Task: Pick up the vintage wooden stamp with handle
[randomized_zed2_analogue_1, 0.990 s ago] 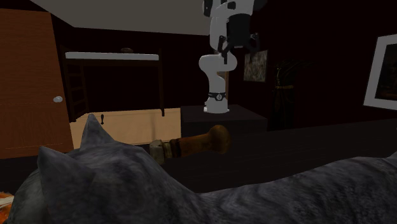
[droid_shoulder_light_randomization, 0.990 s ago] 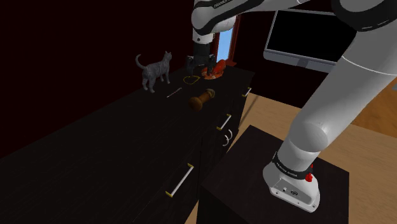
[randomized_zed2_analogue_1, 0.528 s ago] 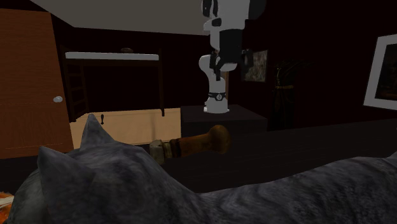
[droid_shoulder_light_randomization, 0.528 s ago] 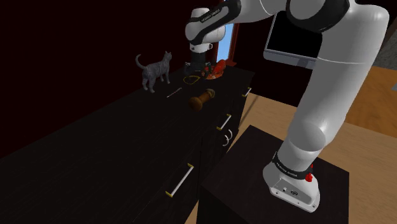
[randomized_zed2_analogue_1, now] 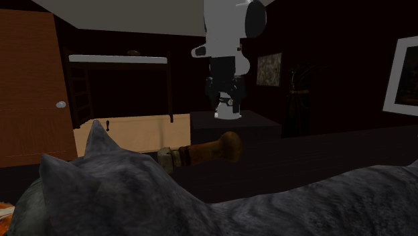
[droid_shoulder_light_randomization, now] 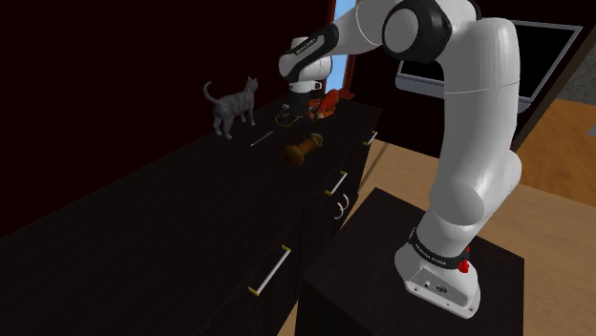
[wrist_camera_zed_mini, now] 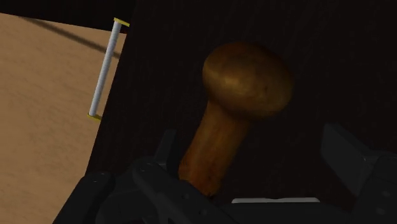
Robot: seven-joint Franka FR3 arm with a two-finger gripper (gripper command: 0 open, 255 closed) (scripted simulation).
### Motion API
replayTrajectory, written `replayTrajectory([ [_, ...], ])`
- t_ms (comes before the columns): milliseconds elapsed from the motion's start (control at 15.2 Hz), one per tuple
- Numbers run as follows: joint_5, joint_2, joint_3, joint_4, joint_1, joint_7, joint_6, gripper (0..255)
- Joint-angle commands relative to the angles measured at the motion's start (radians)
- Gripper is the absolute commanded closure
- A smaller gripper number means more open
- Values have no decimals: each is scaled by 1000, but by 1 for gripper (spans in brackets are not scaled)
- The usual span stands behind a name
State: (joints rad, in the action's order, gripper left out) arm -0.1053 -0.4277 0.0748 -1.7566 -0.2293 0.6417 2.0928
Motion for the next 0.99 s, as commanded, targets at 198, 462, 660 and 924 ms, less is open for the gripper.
replayTrajectory([
  [198,-51,-155,27,116,-39,82,6,0],
  [462,-92,-272,45,209,-77,140,5,0],
  [660,-96,-297,42,209,-79,136,30,0],
  [924,-101,-332,38,211,-81,131,63,0],
])
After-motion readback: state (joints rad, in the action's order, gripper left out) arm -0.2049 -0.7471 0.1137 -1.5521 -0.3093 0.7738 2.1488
